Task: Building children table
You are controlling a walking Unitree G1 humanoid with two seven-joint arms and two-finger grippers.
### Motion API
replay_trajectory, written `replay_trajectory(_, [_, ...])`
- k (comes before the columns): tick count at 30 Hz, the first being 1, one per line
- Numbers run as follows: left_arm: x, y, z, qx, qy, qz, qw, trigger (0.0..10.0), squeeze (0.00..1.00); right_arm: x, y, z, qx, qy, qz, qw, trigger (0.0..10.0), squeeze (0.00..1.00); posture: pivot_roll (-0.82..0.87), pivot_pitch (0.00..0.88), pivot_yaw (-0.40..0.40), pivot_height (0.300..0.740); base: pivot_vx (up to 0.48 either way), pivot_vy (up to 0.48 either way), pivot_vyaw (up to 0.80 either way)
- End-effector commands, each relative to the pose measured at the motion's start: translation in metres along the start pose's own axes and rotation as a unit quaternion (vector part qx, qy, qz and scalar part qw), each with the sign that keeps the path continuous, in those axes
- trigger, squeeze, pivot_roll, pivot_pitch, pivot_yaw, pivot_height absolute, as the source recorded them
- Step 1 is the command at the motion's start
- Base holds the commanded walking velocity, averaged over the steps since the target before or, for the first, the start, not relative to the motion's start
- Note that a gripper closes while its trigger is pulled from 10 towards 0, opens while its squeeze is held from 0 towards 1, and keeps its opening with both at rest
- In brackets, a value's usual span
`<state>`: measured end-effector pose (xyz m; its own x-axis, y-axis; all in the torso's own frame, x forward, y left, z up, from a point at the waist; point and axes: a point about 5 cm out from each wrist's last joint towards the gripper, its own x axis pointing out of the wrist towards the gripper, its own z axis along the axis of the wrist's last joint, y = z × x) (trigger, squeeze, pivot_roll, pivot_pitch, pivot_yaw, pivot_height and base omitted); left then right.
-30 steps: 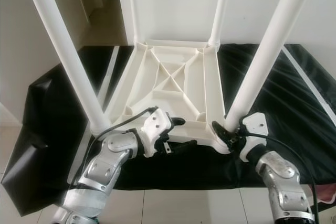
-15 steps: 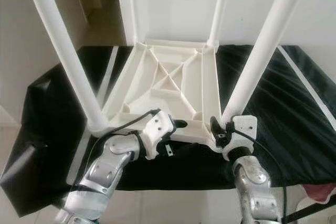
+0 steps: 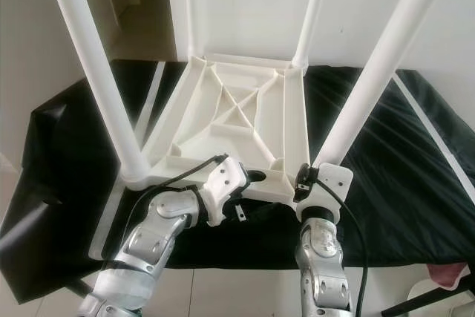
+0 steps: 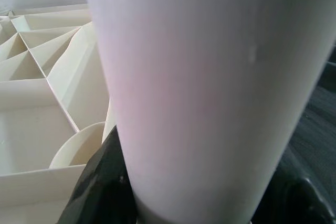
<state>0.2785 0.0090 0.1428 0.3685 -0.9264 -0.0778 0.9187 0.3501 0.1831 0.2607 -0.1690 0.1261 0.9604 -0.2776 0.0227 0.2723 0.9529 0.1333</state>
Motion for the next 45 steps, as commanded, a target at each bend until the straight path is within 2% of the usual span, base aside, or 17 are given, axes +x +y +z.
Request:
replay_trajectory(1, [0.000,0.009,-0.002,0.001,0.005,0.100,0.995,10.0,0.00,-0.002,0.007,-0.009,0.038,0.025,0.004,0.999,10.0,0.00,-0.01,0.000,-0.010,0.740,0.000,0.000,0.00])
replay_trajectory(4, [-0.001,0.012,-0.002,0.018,0.004,0.110,0.994,10.0,0.00,-0.003,0.005,-0.009,0.030,0.020,0.010,0.999,10.0,0.00,-0.01,0.000,-0.008,0.740,0.000,0.000,0.00])
replay_trajectory(6, [-0.001,0.014,-0.002,0.020,0.004,0.114,0.993,10.0,0.00,-0.002,0.005,-0.007,0.022,0.014,0.020,0.999,10.0,0.05,-0.01,0.000,-0.005,0.740,0.000,0.000,0.00])
replay_trajectory(7, [-0.001,0.015,-0.001,0.023,0.002,0.117,0.993,10.0,0.00,-0.002,0.005,-0.006,0.025,0.010,0.037,0.999,10.0,1.00,-0.01,0.000,-0.005,0.740,0.000,0.000,0.00])
replay_trajectory(10, [-0.001,0.016,-0.001,0.023,0.001,0.118,0.993,10.0,0.00,-0.001,0.005,-0.004,0.024,0.006,0.049,0.999,10.0,1.00,-0.01,0.000,-0.005,0.740,0.000,0.000,0.00])
replay_trajectory(15, [0.004,0.008,0.003,0.015,-0.012,0.101,0.995,10.0,0.00,0.007,-0.002,0.005,-0.018,-0.015,0.101,0.995,10.0,1.00,-0.02,0.000,-0.017,0.740,0.000,0.000,0.00])
replay_trajectory(21, [0.002,0.010,0.005,0.026,-0.018,0.101,0.994,10.0,0.00,0.005,-0.007,0.009,-0.029,-0.015,0.165,0.986,10.0,1.00,0.00,0.000,-0.033,0.740,0.000,0.000,0.00])
replay_trajectory(22, [0.001,0.010,0.006,0.032,-0.025,0.101,0.994,10.0,0.00,0.003,-0.009,0.011,-0.025,-0.018,0.179,0.983,10.0,0.95,0.00,0.000,-0.033,0.740,0.000,0.000,0.00])
replay_trajectory(23, [0.001,0.010,0.006,0.032,-0.025,0.101,0.994,10.0,0.00,0.003,-0.009,0.011,-0.025,-0.018,0.179,0.983,10.0,0.95,0.00,0.000,-0.033,0.740,0.000,0.000,0.00])
replay_trajectory(24, [0.001,0.010,0.006,0.035,-0.027,0.100,0.994,10.0,0.00,0.003,-0.010,0.012,-0.021,-0.019,0.184,0.983,10.0,0.00,0.00,0.000,-0.036,0.740,0.000,0.000,0.00])
replay_trajectory(26, [0.001,0.008,0.004,0.027,-0.025,0.081,0.996,10.0,0.00,0.002,-0.011,0.012,-0.018,-0.017,0.190,0.982,10.0,0.00,0.00,0.000,-0.041,0.740,0.000,0.000,0.00])
replay_trajectory(30, [-0.001,-0.001,0.002,0.002,-0.027,0.034,0.999,10.0,0.00,-0.004,-0.020,0.015,-0.042,-0.014,0.257,0.965,10.0,0.00,0.00,0.000,-0.040,0.740,0.000,0.000,0.00])
replay_trajectory(31, [0.000,-0.002,0.002,-0.001,-0.028,0.032,0.999,10.0,0.00,-0.003,-0.027,0.017,-0.062,-0.013,0.282,0.957,10.0,0.00,-0.01,0.000,-0.038,0.740,0.000,0.000,0.00])
replay_trajectory(34, [0.000,-0.004,0.002,-0.002,-0.029,0.028,0.999,10.0,0.00,0.003,-0.040,0.020,-0.085,-0.012,0.306,0.948,10.0,0.00,-0.01,0.000,-0.034,0.740,0.000,0.000,0.00])
replay_trajectory(43, [0.000,-0.002,0.000,0.005,-0.020,0.029,0.999,10.0,0.00,0.017,-0.049,0.024,-0.126,-0.004,0.348,0.929,10.0,0.00,-0.01,0.000,-0.024,0.740,0.000,0.000,0.00])
replay_trajectory(44, [-0.001,-0.001,-0.001,0.007,-0.017,0.029,0.999,10.0,0.00,0.023,-0.050,0.022,-0.141,0.001,0.356,0.924,4.3,0.00,-0.01,0.000,-0.024,0.740,0.000,0.000,0.00])
replay_trajectory(45, [-0.001,-0.001,-0.001,0.007,-0.017,0.029,0.999,10.0,0.00,0.023,-0.050,0.022,-0.141,0.001,0.356,0.924,4.3,0.00,-0.01,0.000,-0.024,0.740,0.000,0.000,0.00])
